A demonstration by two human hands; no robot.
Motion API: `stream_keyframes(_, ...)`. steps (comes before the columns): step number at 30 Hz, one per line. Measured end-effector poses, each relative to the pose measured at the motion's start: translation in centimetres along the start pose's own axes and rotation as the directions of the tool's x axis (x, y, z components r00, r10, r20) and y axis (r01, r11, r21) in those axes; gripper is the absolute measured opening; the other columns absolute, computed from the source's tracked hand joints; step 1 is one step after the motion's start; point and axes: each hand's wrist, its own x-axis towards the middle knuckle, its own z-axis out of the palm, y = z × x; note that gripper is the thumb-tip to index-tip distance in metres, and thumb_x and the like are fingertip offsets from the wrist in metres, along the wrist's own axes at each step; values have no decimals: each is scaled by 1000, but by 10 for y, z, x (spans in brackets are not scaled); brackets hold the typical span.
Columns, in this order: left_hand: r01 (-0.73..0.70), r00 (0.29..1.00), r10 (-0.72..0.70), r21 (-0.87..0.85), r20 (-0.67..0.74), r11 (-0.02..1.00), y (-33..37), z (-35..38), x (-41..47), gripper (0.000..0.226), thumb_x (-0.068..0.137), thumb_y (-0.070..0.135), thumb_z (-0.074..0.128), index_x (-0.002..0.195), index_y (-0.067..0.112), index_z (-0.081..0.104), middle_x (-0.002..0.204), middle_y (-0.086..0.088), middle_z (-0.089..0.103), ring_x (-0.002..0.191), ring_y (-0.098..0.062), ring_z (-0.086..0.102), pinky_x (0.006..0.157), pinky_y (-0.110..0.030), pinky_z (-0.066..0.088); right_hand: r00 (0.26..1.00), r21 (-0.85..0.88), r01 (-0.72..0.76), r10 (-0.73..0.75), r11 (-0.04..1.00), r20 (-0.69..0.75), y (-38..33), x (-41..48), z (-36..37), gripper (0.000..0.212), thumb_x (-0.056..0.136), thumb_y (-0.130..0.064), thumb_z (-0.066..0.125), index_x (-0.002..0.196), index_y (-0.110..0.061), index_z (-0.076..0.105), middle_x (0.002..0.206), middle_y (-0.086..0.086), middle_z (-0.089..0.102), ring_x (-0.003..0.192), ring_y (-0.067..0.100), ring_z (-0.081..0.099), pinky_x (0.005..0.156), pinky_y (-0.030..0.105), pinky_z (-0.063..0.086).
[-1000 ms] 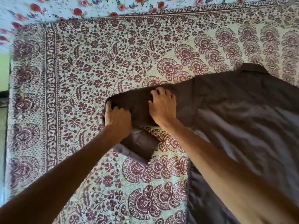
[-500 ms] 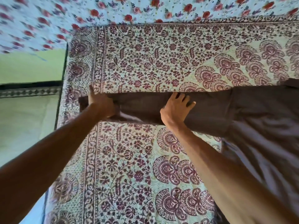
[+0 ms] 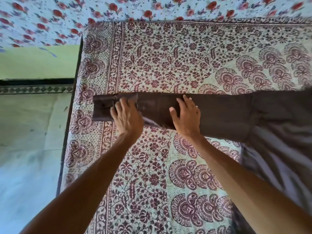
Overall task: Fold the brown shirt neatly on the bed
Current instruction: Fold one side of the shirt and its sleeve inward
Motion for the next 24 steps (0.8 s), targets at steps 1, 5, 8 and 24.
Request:
stream_keyframes(1, -94, 995, 92, -40, -43, 995, 16, 5, -8, 48, 80, 15, 56, 127, 15, 48, 128, -12, 45, 115, -29, 44, 101, -47, 38, 997, 35, -3, 5, 999, -75, 12, -2, -10, 48, 98, -42, 38, 139, -18, 47, 151, 8, 39, 143, 27, 29, 116, 52, 24)
stream_keyframes(5, -419, 906, 420, -255, -53, 871, 98, 28, -43, 52, 77, 15, 48, 128, 14, 52, 133, -8, 48, 117, -29, 47, 96, -42, 41, 959, -64, -35, 15, 997, -282, 88, -16, -45, 38, 94, -14, 42, 129, -12, 56, 139, 8, 53, 135, 29, 41, 111, 48, 34)
stream_keyframes(8, -474, 865, 501, -355, -16, 806, 168, 53, -58, 52, 84, 18, 45, 137, 14, 46, 144, -7, 43, 130, -28, 41, 106, -41, 37, 951, -163, -124, 70, 979, -303, 151, -19, -73, 48, 93, -8, 40, 140, -8, 46, 148, 10, 43, 141, 30, 33, 116, 43, 27)
stream_keyframes(24, -225, 974, 224, -28, -22, 974, 131, 91, -4, 68, 93, 67, 22, 152, 35, 12, 161, 2, 13, 149, -26, 9, 118, -53, 2, 977, -404, -214, 184, 889, -112, 226, -6, -81, 61, 100, -47, 18, 155, -21, 12, 163, -3, 11, 150, 26, 7, 119, 54, 7)
